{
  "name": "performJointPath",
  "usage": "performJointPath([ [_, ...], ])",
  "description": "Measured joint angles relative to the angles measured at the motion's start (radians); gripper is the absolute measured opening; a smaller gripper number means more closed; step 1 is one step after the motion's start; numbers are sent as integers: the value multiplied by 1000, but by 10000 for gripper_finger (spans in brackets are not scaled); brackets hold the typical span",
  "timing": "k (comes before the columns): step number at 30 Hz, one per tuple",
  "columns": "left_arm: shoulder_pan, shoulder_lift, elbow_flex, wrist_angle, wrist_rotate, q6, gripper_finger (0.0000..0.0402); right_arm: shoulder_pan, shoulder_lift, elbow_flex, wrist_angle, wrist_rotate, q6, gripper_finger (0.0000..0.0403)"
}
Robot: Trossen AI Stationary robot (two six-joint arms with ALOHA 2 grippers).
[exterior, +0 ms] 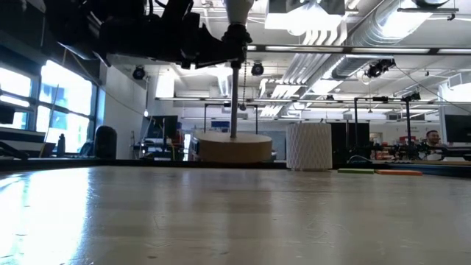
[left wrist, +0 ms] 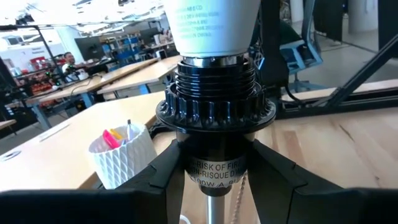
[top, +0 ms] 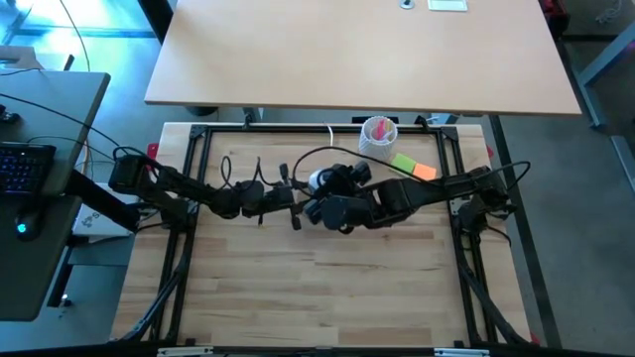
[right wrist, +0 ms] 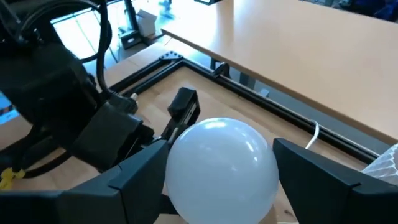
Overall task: Screw lightbulb
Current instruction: Insert the white lightbulb into the desk lamp
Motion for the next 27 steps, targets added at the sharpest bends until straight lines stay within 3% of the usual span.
performJointPath([
  [4, 0, 0, 0, -13, 21, -1, 131, 0, -2, 0, 2, -35, -51, 293],
  [19, 5, 0, 0, -54, 70, -64, 128, 19, -49, 0, -11, 11, -235, 293],
  [24, 14, 0, 0, -62, 90, -76, 127, 31, -116, 0, -11, -88, -335, 293],
  [27, 28, 0, 0, -69, 104, -94, 129, 53, -171, 0, -44, -90, -382, 293],
])
